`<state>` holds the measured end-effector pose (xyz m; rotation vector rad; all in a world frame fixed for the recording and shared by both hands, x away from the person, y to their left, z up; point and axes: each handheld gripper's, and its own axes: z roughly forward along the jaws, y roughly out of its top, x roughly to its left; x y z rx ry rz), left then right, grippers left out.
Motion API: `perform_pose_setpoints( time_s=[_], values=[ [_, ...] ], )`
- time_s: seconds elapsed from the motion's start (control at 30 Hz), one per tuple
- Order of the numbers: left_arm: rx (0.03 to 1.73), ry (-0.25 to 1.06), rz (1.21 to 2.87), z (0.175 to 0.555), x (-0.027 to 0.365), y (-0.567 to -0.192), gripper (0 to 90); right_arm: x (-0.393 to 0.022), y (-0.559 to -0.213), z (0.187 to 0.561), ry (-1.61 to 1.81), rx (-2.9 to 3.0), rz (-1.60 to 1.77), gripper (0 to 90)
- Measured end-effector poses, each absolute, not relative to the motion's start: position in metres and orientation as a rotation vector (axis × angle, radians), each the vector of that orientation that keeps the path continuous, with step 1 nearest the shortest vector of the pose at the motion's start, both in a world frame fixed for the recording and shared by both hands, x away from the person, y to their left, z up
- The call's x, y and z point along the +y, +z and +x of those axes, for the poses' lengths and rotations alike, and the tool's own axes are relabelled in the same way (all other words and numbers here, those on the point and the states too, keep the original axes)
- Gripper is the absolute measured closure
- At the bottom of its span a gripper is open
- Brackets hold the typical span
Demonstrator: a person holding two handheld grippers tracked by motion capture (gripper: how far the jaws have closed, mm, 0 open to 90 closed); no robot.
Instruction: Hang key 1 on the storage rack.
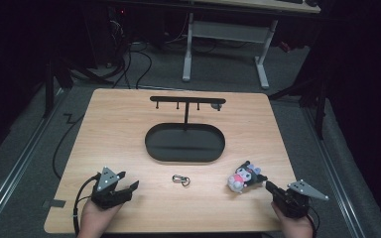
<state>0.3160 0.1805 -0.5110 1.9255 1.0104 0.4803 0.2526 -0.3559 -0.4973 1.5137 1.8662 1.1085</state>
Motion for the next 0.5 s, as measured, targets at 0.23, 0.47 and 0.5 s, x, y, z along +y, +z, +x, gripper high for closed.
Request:
perform_pose_setpoints(
  time_s=[0.23, 0.47, 0.5],
  values=[
    [1.032, 0.515, 1.911, 0.31, 0.193, -0.515, 36.9, -0.345, -0.503, 0.26, 1.055, 1.934, 1.493, 90.0],
    [1.065, 0.544, 1.858, 0.297, 0.209, -0.512, 36.1, -0.335, -0.51, 0.284, 0.997, 1.968, 1.471, 90.0],
    [1.071, 0.552, 1.852, 0.294, 0.212, -0.512, 36.1, -0.335, -0.51, 0.284, 0.997, 1.968, 1.471, 90.0]
  ],
)
